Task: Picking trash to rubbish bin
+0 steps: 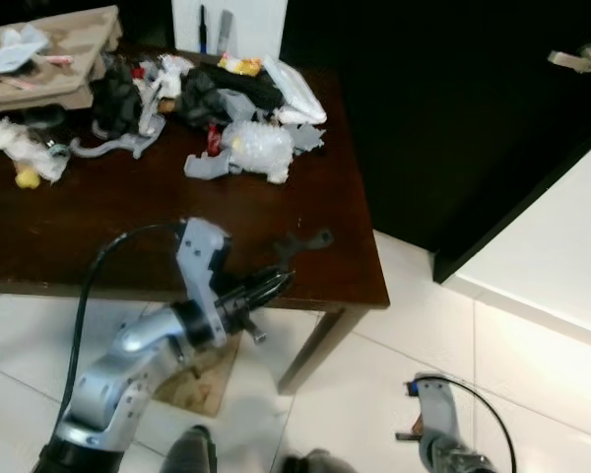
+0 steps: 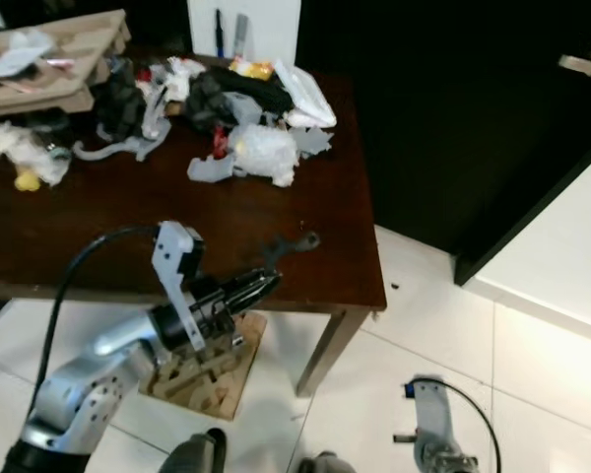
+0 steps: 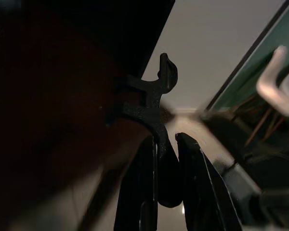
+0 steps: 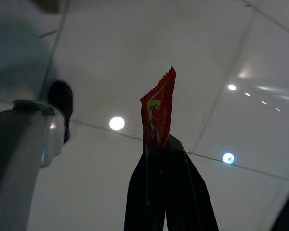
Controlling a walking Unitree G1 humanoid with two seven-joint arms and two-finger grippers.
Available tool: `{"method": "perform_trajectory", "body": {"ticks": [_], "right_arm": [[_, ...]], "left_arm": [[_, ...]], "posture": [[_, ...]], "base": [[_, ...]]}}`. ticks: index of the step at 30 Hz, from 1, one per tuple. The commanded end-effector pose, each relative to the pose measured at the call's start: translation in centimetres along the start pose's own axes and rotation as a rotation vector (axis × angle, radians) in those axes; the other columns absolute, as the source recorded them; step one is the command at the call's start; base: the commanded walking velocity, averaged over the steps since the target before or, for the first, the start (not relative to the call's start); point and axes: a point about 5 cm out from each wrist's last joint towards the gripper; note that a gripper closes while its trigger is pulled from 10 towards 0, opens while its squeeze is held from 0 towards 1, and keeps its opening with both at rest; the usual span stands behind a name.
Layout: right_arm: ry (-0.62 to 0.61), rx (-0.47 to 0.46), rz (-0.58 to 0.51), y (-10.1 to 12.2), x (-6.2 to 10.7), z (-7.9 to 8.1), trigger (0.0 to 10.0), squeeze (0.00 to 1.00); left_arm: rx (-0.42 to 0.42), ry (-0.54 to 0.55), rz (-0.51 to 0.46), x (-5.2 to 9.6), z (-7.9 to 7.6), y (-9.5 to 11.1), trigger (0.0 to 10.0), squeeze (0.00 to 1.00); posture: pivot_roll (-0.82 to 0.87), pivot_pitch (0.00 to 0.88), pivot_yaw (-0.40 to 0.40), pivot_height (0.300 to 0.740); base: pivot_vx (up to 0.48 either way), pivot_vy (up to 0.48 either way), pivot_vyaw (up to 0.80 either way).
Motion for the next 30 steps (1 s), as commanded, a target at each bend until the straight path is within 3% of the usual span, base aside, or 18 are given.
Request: {"method": "perform_trajectory", "body": {"ticks": [1,6,7,11,13,16,17,19,20,21,23,24,25,28,30], "right_arm": [[0.010,0.031,0.057,-1.7,0.1,0.1,10.0,0.00],[0.024,0.060,0.076,-2.5,0.2,0.5,10.0,0.00],[0.031,0.065,0.090,-3.0,0.2,0.8,10.0,0.00],[0.039,0.067,0.102,-3.4,0.3,1.0,10.0,0.00],[0.042,0.069,0.108,-3.7,0.3,1.1,10.0,0.00],[0.049,0.070,0.117,-4.1,0.4,1.2,10.0,0.00],[0.049,0.070,0.117,-4.1,0.4,1.2,10.0,0.00],[0.052,0.072,0.120,-4.2,0.4,1.3,10.0,0.00],[0.052,0.072,0.120,-4.2,0.4,1.3,10.0,0.00],[0.053,0.073,0.121,-4.3,0.4,1.3,10.0,0.00],[0.054,0.073,0.122,-4.3,0.5,1.3,10.0,0.00],[0.055,0.074,0.122,-4.4,0.5,1.3,10.0,0.00],[0.055,0.074,0.122,-4.4,0.5,1.3,10.0,0.00],[0.066,0.076,0.121,-4.4,0.5,1.6,10.0,0.00],[0.073,0.079,0.120,-4.4,0.5,1.7,10.0,0.00]], "left_arm": [[0.038,0.044,0.065,0.3,0.9,-2.3,10.0,0.00],[0.090,0.156,0.137,1.7,3.2,-5.2,10.0,0.00],[0.137,0.230,0.168,2.9,4.6,-7.0,10.0,0.00],[0.187,0.326,0.199,4.5,6.2,-8.7,10.0,0.00],[0.219,0.402,0.221,5.8,7.3,-9.9,10.0,0.00],[0.274,0.611,0.252,9.0,9.7,-11.9,10.0,0.00],[0.274,0.611,0.252,9.0,9.7,-11.9,10.0,0.00],[0.314,0.714,0.241,11.0,10.9,-12.4,10.0,0.00],[0.314,0.714,0.241,11.0,10.9,-12.4,10.0,0.00],[0.347,0.778,0.223,12.4,11.4,-12.7,10.0,0.00],[0.366,0.816,0.210,13.2,11.8,-13.0,10.0,0.00],[0.395,0.881,0.196,14.3,12.2,-13.3,10.0,0.00],[0.395,0.881,0.196,14.3,12.2,-13.3,10.0,0.00],[0.500,1.074,0.139,17.6,12.5,-15.0,10.0,0.00],[0.532,1.135,0.130,18.4,12.3,-15.7,10.0,0.00]], "posture": [[0.25,0.131,-0.102,0.740],[0.24,0.130,-0.099,0.740],[0.24,0.128,-0.092,0.740],[0.23,0.128,-0.088,0.740],[0.23,0.126,-0.084,0.740],[0.22,0.124,-0.081,0.740],[0.22,0.124,-0.081,0.740],[0.22,0.124,-0.080,0.740],[0.22,0.124,-0.080,0.740],[0.22,0.124,-0.079,0.740],[0.22,0.124,-0.079,0.740],[0.22,0.126,-0.078,0.740],[0.22,0.126,-0.078,0.740],[0.22,0.128,-0.078,0.740],[0.22,0.130,-0.076,0.740]], "base": [[-0.371,0.000,0.00],[-0.364,0.000,0.00],[-0.360,0.000,0.00],[-0.360,0.000,0.00],[-0.349,0.000,0.00],[-0.338,0.000,0.00],[-0.330,0.000,0.00],[-0.334,0.000,0.00],[-0.337,0.000,0.00],[-0.326,0.000,0.00],[-0.304,0.000,0.00],[-0.304,0.000,0.00],[-0.304,0.000,0.00],[-0.188,0.000,0.00],[0.000,0.000,-0.38]]}}
Point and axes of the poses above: a point about 5 cm out from each wrist's last joint towards the gripper, its own x axis pointing back from the gripper into the wrist, its own y axis along the axis of the wrist's last joint, z = x × y, and after that the axes turned 15 degrees about x, right-handed
